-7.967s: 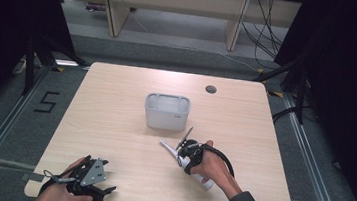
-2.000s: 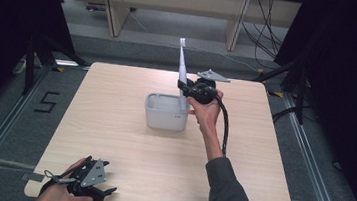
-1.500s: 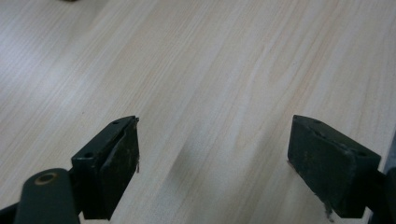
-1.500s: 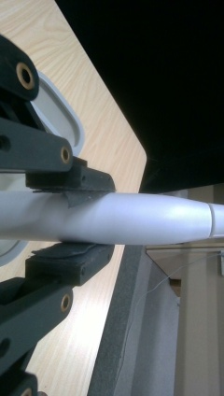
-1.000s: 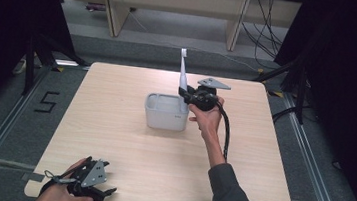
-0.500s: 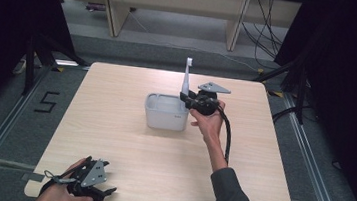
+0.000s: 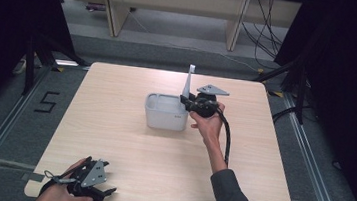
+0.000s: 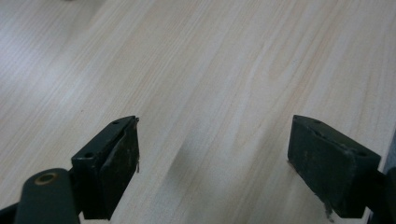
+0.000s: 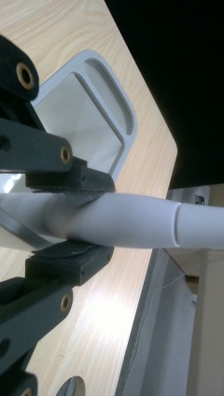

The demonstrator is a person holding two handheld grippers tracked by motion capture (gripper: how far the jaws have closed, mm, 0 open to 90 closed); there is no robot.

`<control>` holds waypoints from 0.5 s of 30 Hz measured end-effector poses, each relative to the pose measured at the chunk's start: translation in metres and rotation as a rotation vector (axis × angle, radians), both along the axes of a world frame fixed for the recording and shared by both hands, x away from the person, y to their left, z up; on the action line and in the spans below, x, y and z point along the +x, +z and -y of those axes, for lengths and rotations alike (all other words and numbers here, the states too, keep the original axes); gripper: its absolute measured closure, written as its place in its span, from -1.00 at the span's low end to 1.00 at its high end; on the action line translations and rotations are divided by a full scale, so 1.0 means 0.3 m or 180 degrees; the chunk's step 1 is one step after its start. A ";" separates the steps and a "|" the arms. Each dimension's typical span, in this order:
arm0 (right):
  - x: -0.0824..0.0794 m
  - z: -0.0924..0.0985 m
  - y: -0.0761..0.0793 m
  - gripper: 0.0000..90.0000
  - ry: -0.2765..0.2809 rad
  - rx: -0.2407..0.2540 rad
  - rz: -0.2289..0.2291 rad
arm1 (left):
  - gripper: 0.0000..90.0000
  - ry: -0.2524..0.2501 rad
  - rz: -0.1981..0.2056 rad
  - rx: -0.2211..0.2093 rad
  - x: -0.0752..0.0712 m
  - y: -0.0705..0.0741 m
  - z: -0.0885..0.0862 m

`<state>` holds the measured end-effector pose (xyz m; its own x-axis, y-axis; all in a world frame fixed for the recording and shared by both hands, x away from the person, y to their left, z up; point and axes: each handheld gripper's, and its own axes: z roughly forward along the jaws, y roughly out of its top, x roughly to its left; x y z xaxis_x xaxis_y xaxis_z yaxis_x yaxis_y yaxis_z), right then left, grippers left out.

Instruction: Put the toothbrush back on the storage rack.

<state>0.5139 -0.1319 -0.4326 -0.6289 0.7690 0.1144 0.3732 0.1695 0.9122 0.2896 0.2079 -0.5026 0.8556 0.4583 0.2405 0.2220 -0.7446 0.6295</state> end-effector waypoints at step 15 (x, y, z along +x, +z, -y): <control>0.000 -0.007 -0.010 0.48 0.0000 -0.0131 -0.0027 | -0.64 -0.0028 -0.0002 0.0009 -0.002 0.000 0.000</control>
